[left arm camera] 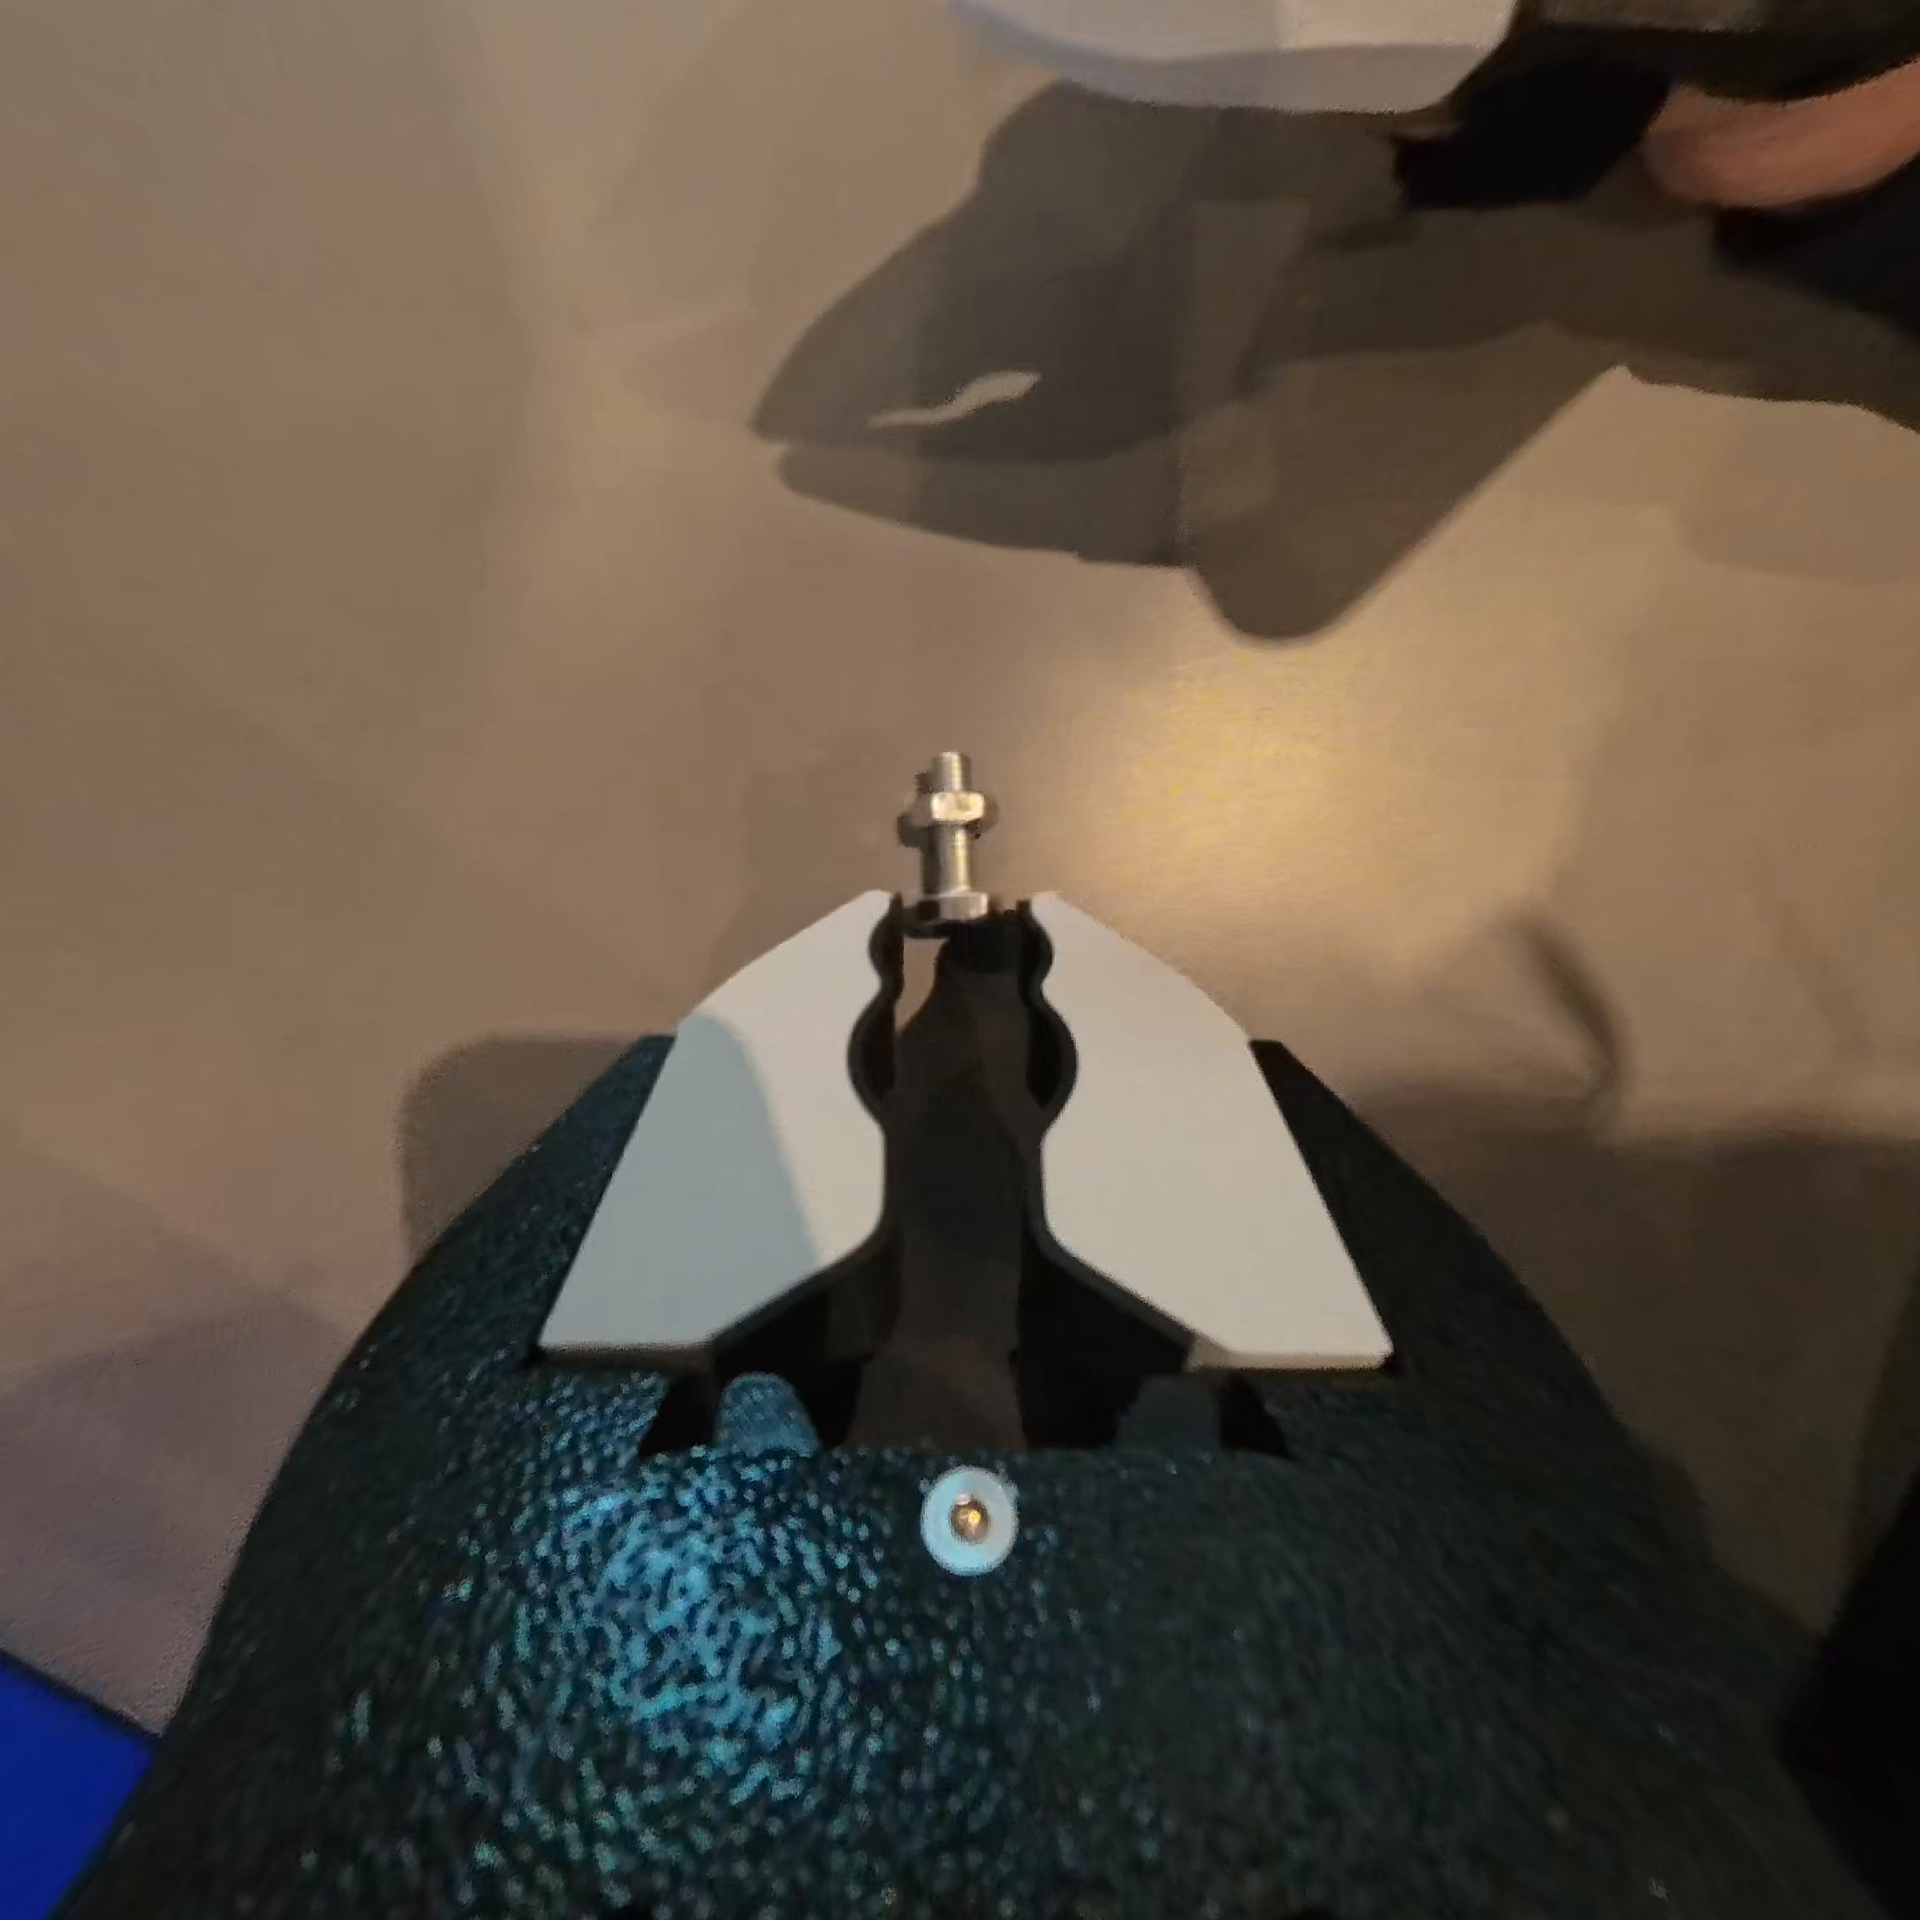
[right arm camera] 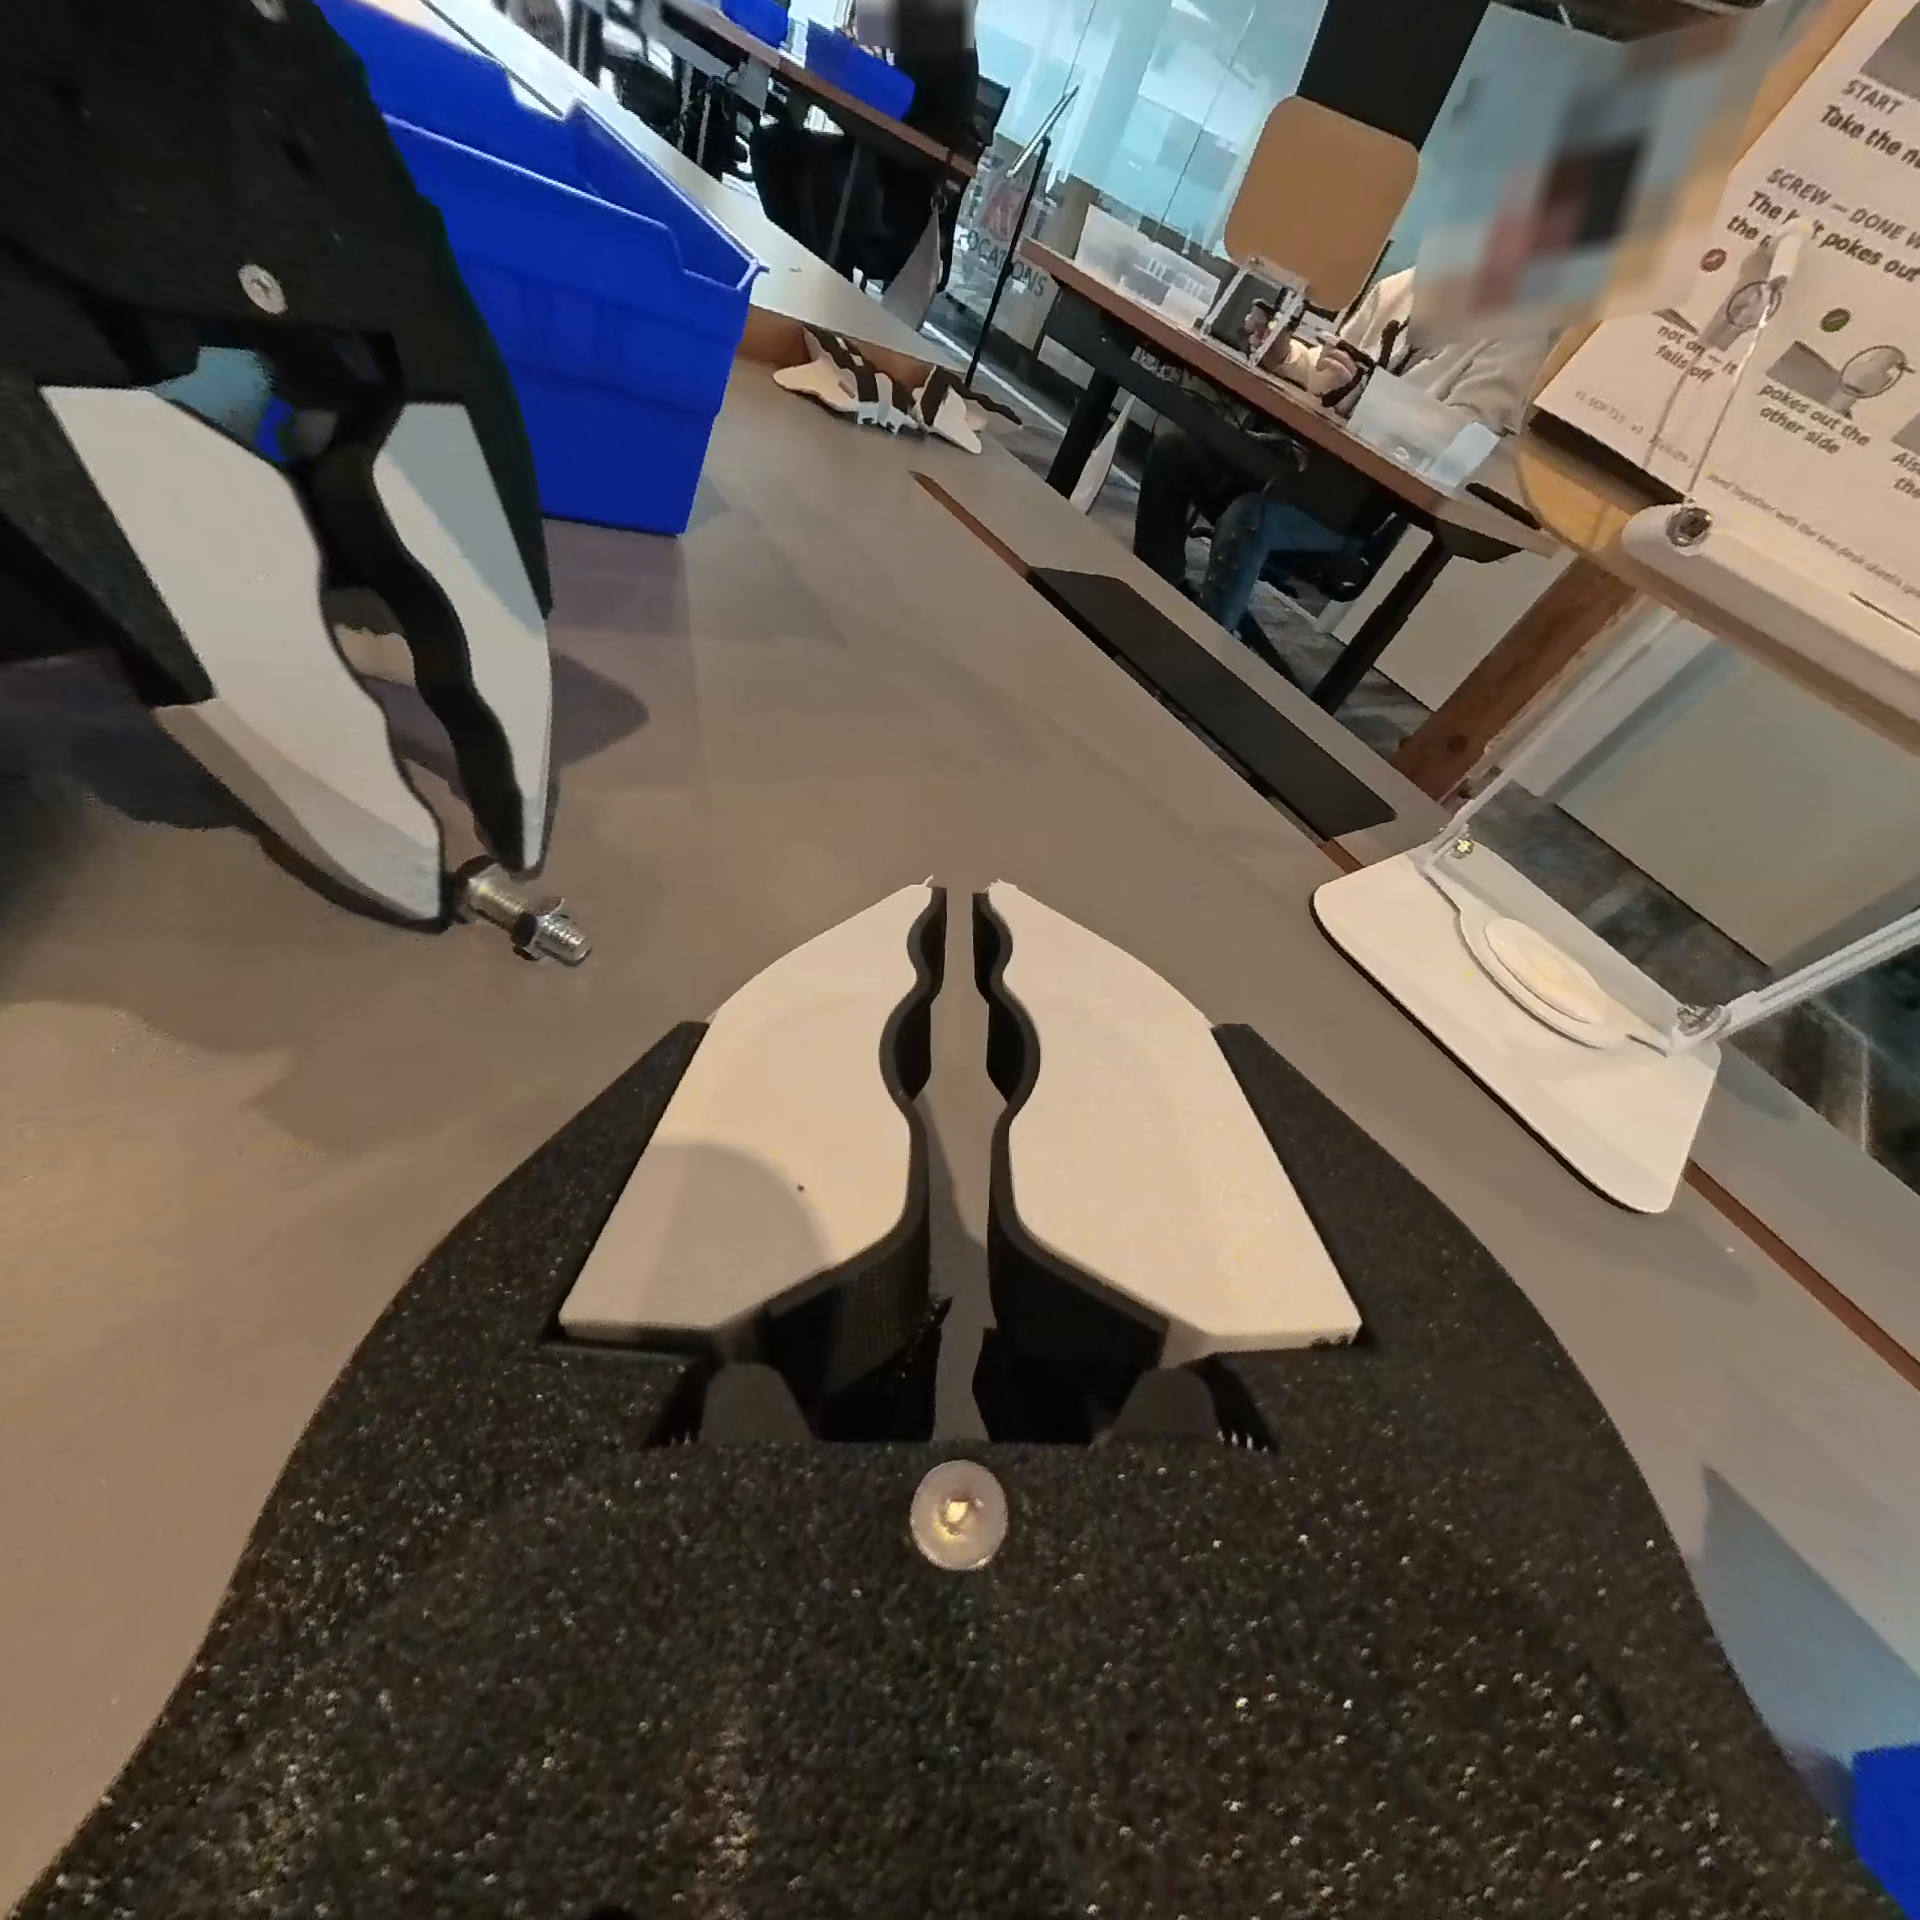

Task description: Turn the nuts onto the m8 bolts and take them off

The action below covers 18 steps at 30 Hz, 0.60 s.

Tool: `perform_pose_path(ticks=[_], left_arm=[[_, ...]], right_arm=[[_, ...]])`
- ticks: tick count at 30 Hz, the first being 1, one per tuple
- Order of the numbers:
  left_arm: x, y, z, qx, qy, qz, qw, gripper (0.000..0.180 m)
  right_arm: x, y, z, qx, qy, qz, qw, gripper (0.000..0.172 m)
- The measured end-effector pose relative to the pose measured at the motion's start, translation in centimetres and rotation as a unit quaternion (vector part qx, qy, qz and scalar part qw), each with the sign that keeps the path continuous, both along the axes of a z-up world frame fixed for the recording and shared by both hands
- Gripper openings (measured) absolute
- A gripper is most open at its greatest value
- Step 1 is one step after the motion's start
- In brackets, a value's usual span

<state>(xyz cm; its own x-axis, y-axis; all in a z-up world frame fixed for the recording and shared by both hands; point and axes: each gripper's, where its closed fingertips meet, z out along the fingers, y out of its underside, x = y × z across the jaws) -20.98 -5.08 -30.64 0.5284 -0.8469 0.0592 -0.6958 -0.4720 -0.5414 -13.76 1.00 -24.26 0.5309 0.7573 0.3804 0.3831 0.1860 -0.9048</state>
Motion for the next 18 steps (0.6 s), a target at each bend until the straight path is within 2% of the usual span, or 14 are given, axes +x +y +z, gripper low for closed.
perform_pose_path(ticks=[5, 11, 14, 18], left_arm=[[0.1, 0.1, -0.2, -0.03, -0.034, 0.007, 0.999, 0.027], [0.3, 0.5, -0.3, 0.003, -0.031, -0.004, 1.0, 0.016], [0.4, 0.7, -0.3, 0.03, -0.018, -0.014, 0.999, 0.015], [1.4, 2.0, 0.4, 0.124, -0.004, -0.055, 0.991, 0.015]], right_arm=[[-0.1, 0.0, -0.1, 0.0, -0.003, 0.003, 1.0, 0.004], [-0.6, -0.5, -0.1, -0.004, -0.001, 0.024, 1.0, 0.006], [-1.4, -2.7, 0.2, -0.057, 0.027, 0.104, 0.992, 0.01], [-1.3, -5.1, -0.6, -0.145, 0.012, 0.196, 0.97, 0.025]])
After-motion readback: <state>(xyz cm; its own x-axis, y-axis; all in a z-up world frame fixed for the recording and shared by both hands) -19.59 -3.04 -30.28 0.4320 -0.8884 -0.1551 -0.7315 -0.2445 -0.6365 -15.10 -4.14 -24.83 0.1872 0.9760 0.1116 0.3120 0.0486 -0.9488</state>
